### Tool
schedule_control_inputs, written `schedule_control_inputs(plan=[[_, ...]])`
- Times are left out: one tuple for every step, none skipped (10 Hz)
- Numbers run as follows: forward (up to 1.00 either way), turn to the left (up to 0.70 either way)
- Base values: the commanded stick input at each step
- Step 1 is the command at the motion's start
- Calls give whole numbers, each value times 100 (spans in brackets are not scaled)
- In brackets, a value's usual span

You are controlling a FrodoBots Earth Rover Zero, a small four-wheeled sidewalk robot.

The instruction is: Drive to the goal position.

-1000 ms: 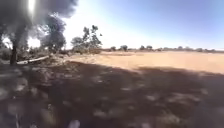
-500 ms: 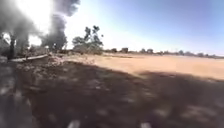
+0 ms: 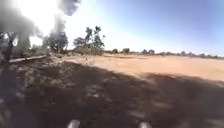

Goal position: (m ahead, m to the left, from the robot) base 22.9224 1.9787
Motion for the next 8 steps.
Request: schedule_control_inputs(plan=[[70, 0], [70, 0], [70, 0], [70, 0], [70, 0], [70, 0], [70, 0], [70, 0]])
